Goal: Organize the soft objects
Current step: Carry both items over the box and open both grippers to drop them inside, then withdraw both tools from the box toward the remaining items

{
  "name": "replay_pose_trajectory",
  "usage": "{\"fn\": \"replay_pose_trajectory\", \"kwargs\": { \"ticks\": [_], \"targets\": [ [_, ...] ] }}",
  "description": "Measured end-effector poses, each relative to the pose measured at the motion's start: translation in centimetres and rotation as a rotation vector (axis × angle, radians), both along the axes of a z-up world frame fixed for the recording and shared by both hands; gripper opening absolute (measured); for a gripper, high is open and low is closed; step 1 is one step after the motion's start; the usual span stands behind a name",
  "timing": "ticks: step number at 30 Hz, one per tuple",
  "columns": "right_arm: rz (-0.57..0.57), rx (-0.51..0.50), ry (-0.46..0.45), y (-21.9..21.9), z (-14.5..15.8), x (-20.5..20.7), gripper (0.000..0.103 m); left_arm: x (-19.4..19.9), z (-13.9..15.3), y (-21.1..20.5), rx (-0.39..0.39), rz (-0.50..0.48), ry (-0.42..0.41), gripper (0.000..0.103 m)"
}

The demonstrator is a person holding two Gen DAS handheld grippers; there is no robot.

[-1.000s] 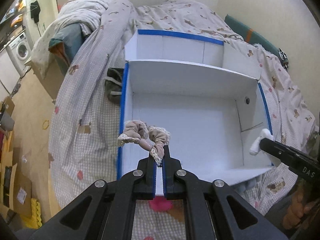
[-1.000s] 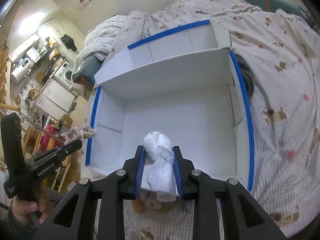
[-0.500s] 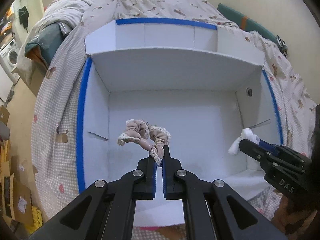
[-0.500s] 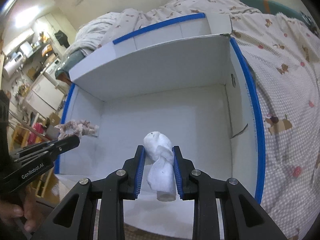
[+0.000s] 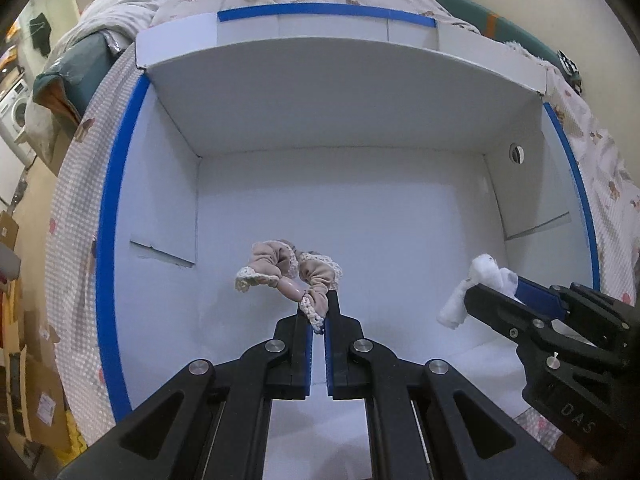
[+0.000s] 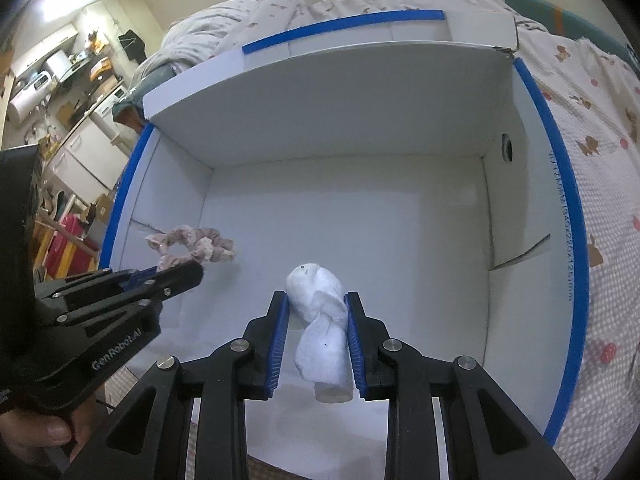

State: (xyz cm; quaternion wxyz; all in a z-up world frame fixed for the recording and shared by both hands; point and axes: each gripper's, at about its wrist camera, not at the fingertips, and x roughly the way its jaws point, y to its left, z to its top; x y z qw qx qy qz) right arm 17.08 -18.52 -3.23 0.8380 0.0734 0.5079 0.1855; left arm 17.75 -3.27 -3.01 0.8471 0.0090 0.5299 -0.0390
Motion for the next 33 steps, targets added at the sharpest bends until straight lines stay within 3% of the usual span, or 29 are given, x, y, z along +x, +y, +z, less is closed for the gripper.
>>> {"fn": "replay_pose_trajectory", "kwargs": {
  "ticks": [15,16,17,19,20,22,24,33],
  "targets": [
    [-0.038,0.006,0.001,-0.4,-0.1,0.3,0.033,-0.7,-0.4,-0.1,0.011,-0.002,0.015,0.006],
    [-0.041,0.011,0.004,-0.5,-0.1,0.4,0.036,-0.7,-0.5,-0.2,0.011,-0.001,0.017,0.007],
    [-0.046,0.014,0.008,-0.6,-0.2,0.4,0.052,-0.8,-0.5,-0.1,0.011,0.0,0.019,0.007],
    [-0.066,0.02,-0.004,-0.9,0.0,0.3,0.076,-0.9,-0.5,-0.2,0.008,0.0,0.021,0.016],
    [-0.078,0.023,-0.013,-1.1,0.1,0.2,0.077,-1.0,-0.4,-0.2,0.005,0.001,0.022,0.02],
    [-0.088,0.025,-0.015,-1.4,0.2,0.3,0.077,-1.0,-0.3,0.1,0.005,0.013,0.017,0.051],
    [-0.104,0.033,-0.006,-1.7,0.1,0.4,0.077,-1.3,0.2,0.3,0.009,0.03,-0.014,0.072],
    [-0.126,0.023,0.005,-2.0,0.0,0.4,0.077,-1.1,0.4,0.7,0.042,0.059,-0.027,0.074]
  ]
}}
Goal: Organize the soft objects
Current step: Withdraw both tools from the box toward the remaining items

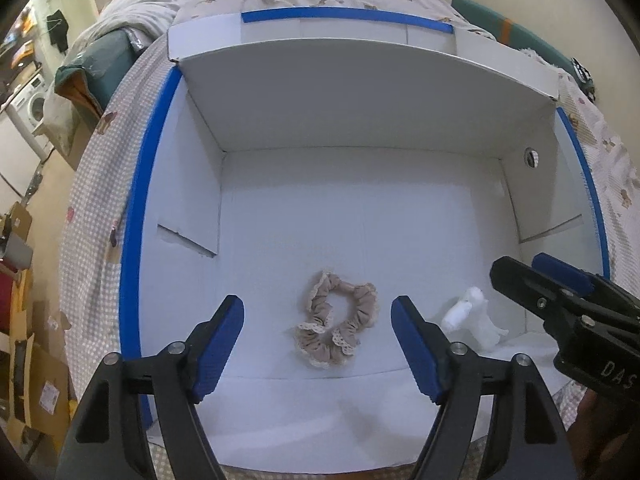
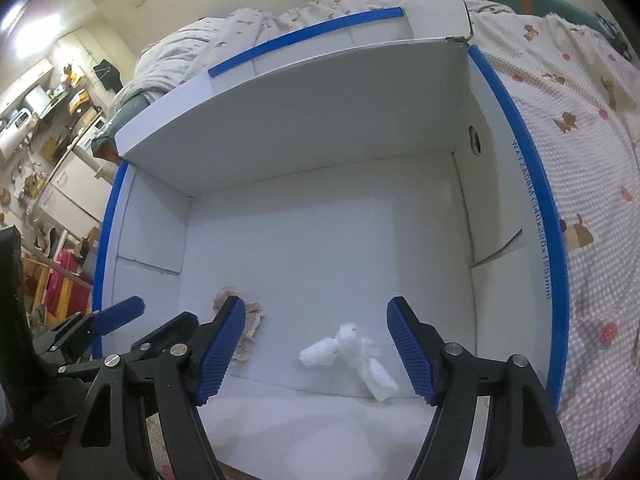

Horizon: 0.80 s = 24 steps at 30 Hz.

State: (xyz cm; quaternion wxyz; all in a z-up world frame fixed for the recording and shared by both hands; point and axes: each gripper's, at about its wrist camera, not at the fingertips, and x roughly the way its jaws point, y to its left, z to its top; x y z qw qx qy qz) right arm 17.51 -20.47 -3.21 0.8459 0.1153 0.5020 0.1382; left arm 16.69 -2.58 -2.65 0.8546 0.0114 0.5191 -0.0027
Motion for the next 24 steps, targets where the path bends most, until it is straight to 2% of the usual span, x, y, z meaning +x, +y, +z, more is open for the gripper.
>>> {"fn": "replay_pose_trajectory", "kwargs": {
  "ticks": [8,24],
  "targets": [
    [-0.001,-0.001,-0.006,-0.1,0.1,0.0,0.077,0.0,0.1,0.1,0.025,0.016,-0.015,0.074],
    [-0.044,-0.012,-0.036,-1.1,1.2,-1.0,0.077,-2.2,2.5,1.2,0.037,0.013,-0.089,0.074]
  ]
}}
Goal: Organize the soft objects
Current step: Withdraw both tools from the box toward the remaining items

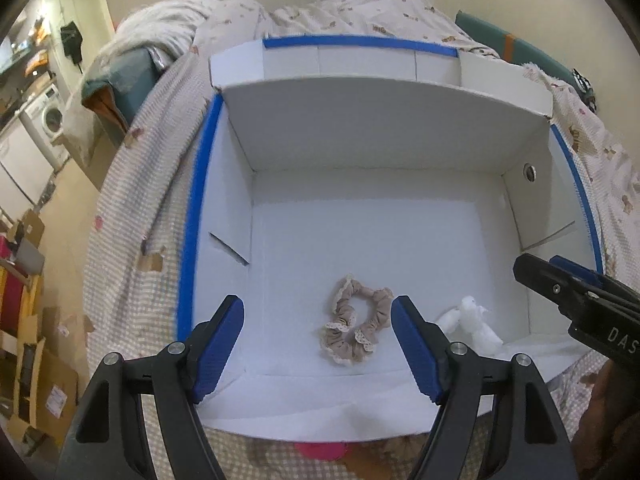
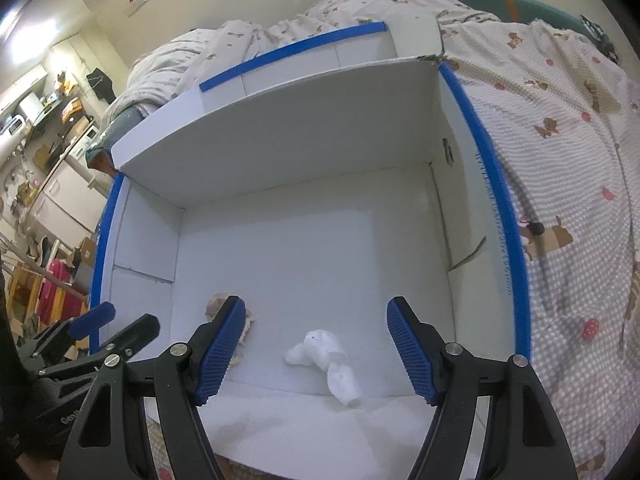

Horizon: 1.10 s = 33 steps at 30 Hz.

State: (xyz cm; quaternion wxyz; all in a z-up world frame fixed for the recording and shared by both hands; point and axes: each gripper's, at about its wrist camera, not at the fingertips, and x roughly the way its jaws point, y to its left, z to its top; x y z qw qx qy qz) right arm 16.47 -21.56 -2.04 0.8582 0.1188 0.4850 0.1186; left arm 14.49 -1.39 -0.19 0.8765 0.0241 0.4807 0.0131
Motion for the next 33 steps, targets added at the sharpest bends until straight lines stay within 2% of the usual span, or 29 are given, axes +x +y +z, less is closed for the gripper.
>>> {"fn": "replay_pose_trajectory", "kwargs": {
  "ticks": [3,11,33],
  "targets": [
    [0.002,-0.006,-0.013,0.0,0.4,-0.7,0.077,-1.0,0.7,0.2,0.008,-0.001,-0.027,0.074],
    [0.032,-0.012,-0.055,0.5,1.7,-2.8,0.077,-3.6,1.2,2.4,-0.023,0.041,-0.024,0.074],
    [0.028,-0.021,-0.04,-0.9,1.6,-9.5,0.077,-8.3,0.6,5.0,-0.032,0.119,-0.01,0.074]
  ]
}}
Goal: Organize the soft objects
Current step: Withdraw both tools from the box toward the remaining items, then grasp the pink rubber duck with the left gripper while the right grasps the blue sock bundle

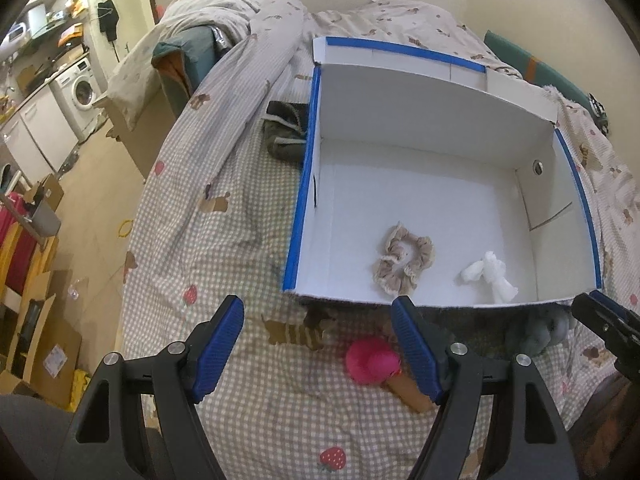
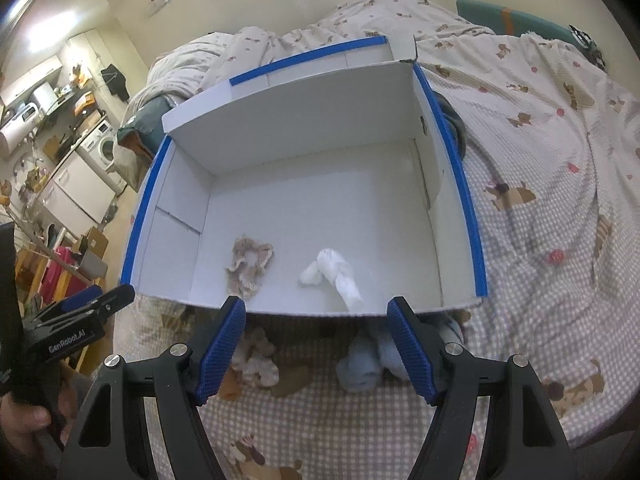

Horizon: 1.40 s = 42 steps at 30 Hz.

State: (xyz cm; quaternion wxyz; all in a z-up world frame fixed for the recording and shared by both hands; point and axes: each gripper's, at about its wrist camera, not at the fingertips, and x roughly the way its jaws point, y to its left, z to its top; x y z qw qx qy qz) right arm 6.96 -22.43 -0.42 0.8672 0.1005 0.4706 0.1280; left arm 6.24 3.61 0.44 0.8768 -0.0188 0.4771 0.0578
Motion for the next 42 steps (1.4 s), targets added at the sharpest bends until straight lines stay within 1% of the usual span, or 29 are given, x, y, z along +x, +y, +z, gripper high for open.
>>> {"fn": "replay_pose_trajectory", "kwargs": {
  "ticks": [6,8,13,18,21,23,26,28,31,34,35,36,37,38,40,42],
  "targets": [
    [-0.008,-0.022,0.014,-1.1,-0.3,-0.8,0.077,-0.4,-1.1,0.5,-0.009,0.03,0.042,0.074],
    [-0.024,-0.02,0.031,-1.6,-0.5,-0.7,0.077,-0.3,-1.4,0.5,0.002,0.04,0.061,0.074],
    [-0.055,-0.006,0.043,-2.0,-0.4,-0.5,0.077,0.1,-1.9,0.6,0.032,0.056,0.067,0.074],
    [-0.06,-0.018,0.07,-1.7,-1.4,0.3,0.077,0.4,-2.6,2.2,-0.003,0.114,0.096,0.074],
    [-0.065,-0.023,0.107,-1.5,-2.3,0.9,0.077,0.9,-3.5,2.8,-0.032,0.129,0.142,0.074],
    [-0.071,-0.02,0.123,-1.4,-2.7,1.3,0.077,1.2,-4.3,2.8,-0.063,0.114,0.177,0.074],
    [-0.076,-0.013,0.142,-1.3,-3.1,1.7,0.077,1.6,-5.9,2.0,-0.166,0.057,0.244,0.074],
    [-0.074,-0.011,0.151,-1.1,-3.3,1.8,0.077,1.8,-6.7,1.0,-0.199,0.014,0.273,0.074],
    [-0.072,-0.017,0.158,-1.0,-3.6,2.0,0.077,2.4,-7.6,-0.7,-0.182,-0.037,0.291,0.074],
    [-0.083,-0.02,0.166,-1.3,-3.8,2.1,0.077,3.1,-9.1,-2.0,-0.187,-0.079,0.339,0.074],
    [-0.092,-0.021,0.17,-1.5,-3.9,2.1,0.077,3.4,-9.7,-2.3,-0.176,-0.083,0.353,0.073],
    [-0.103,-0.016,0.175,-1.9,-3.9,2.1,0.077,3.7,-10.2,-2.4,-0.164,-0.076,0.363,0.068],
    [-0.114,-0.004,0.182,-2.3,-4.0,2.2,0.077,3.8,-10.5,-2.3,-0.159,-0.068,0.37,0.052],
    [-0.126,0.011,0.192,-2.7,-4.2,2.2,0.077,4.1,-10.9,-2.1,-0.169,-0.06,0.382,0.042],
    [-0.146,0.041,0.221,-3.5,-4.7,2.3,0.077,4.2,-11.1,-1.6,-0.205,-0.039,0.385,0.042],
    [-0.16,0.069,0.258,-4.0,-5.3,2.4,0.077,4.1,-10.4,-1.4,-0.186,-0.034,0.353,0.042]
  ]
}}
